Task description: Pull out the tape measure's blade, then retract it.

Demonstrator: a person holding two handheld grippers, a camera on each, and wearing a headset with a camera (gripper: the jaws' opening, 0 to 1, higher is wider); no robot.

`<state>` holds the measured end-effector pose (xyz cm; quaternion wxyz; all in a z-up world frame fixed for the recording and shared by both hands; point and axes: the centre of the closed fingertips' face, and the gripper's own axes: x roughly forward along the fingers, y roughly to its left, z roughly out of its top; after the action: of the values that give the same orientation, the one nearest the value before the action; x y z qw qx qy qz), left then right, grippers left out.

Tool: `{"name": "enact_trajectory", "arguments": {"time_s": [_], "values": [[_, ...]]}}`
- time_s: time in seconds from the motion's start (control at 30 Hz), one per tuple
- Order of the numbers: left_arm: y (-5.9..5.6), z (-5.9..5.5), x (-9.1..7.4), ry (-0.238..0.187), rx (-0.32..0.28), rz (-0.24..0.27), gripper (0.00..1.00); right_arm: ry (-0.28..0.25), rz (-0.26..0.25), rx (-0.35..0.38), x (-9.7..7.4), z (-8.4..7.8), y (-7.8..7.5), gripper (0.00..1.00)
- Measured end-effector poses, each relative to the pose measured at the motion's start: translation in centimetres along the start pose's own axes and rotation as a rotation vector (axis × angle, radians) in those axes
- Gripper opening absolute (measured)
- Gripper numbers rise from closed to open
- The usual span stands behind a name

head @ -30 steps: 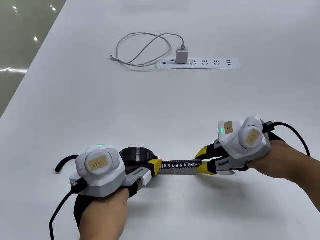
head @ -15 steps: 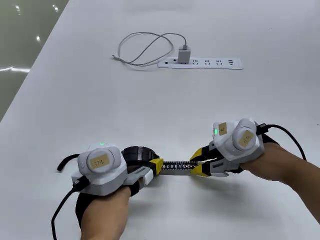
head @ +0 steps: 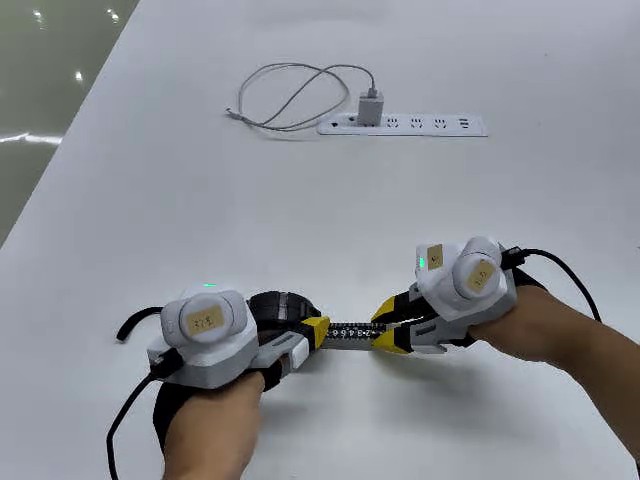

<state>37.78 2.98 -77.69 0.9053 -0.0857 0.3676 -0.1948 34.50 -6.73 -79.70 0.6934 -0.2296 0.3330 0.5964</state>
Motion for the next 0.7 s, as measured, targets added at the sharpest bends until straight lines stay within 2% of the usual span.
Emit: {"name": "enact_trajectory", "arguments": {"time_s": [0.33,0.43,0.7], "values": [[0.0,0.0,0.0,0.002,-0.013,-0.008,0.58,-0.011,0.006,0.008,0.7,0.9,-0.1,0.11],[0.0,-0.1,0.0,0.005,0.001,-0.007,0.58,-0.009,0.017,0.015,1.2,0.9,-0.1,0.11],[0.0,0.0,0.0,0.006,-0.003,-0.012,0.58,-0.034,0.026,-0.001,2.4,2.4,0.1,0.11]]}}
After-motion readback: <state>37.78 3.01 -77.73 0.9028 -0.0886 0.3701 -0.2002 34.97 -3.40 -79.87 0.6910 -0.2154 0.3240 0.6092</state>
